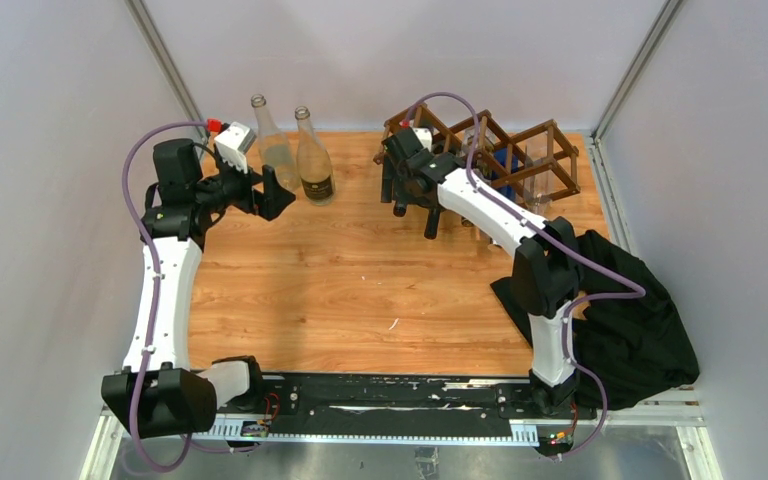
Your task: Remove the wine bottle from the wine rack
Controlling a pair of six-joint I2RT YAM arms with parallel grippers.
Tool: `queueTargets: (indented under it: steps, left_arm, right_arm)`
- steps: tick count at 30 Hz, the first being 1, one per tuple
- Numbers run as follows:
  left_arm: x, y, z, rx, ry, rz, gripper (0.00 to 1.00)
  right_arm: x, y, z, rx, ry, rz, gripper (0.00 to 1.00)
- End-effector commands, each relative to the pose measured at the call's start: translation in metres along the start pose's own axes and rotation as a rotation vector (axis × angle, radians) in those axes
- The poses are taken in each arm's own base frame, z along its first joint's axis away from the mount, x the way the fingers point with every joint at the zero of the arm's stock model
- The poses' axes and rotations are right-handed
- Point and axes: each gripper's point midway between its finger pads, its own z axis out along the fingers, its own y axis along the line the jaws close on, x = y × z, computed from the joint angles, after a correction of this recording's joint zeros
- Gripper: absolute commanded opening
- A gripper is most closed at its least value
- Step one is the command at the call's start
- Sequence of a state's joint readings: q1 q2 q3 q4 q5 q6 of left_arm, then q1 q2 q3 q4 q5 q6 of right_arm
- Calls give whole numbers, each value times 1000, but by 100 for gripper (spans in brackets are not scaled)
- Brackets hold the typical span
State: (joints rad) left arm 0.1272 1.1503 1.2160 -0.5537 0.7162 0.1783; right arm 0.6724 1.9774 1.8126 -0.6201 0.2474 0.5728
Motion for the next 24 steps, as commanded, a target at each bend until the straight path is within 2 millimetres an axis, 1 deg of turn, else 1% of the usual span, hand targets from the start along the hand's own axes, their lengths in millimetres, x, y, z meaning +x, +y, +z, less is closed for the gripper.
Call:
queueTargets:
  steps: [1, 2, 6, 10, 12, 18, 21, 24]
  left_arm:
    - [-5, -6, -4, 14, -29, 11, 100]
    - [-4, -6, -3, 15, -30, 12, 100]
    - [-1, -6, -2, 17, -30, 8, 100]
    - [2, -8, -1, 28, -36, -2, 100]
    - [5, -10, 0, 37, -37, -11, 100]
    - [11, -12, 4, 58, -42, -24, 100]
    - [20, -20, 8, 100, -34, -40, 100]
    - [30, -22, 12, 99, -12, -20, 100]
  right_arm:
    - [-9, 8, 6, 12, -30, 49, 68]
    - [-9, 8, 6, 13, -32, 54, 64]
    - [-8, 8, 6, 12, -32, 73, 44]
    - [-1, 8, 2, 10, -30, 85, 12]
    - [2, 11, -3, 1, -28, 93, 1]
    - [16, 25, -22, -41, -50, 134, 0]
    - [23, 28, -28, -64, -53, 159, 0]
    - [32, 29, -37, -82, -45, 177, 0]
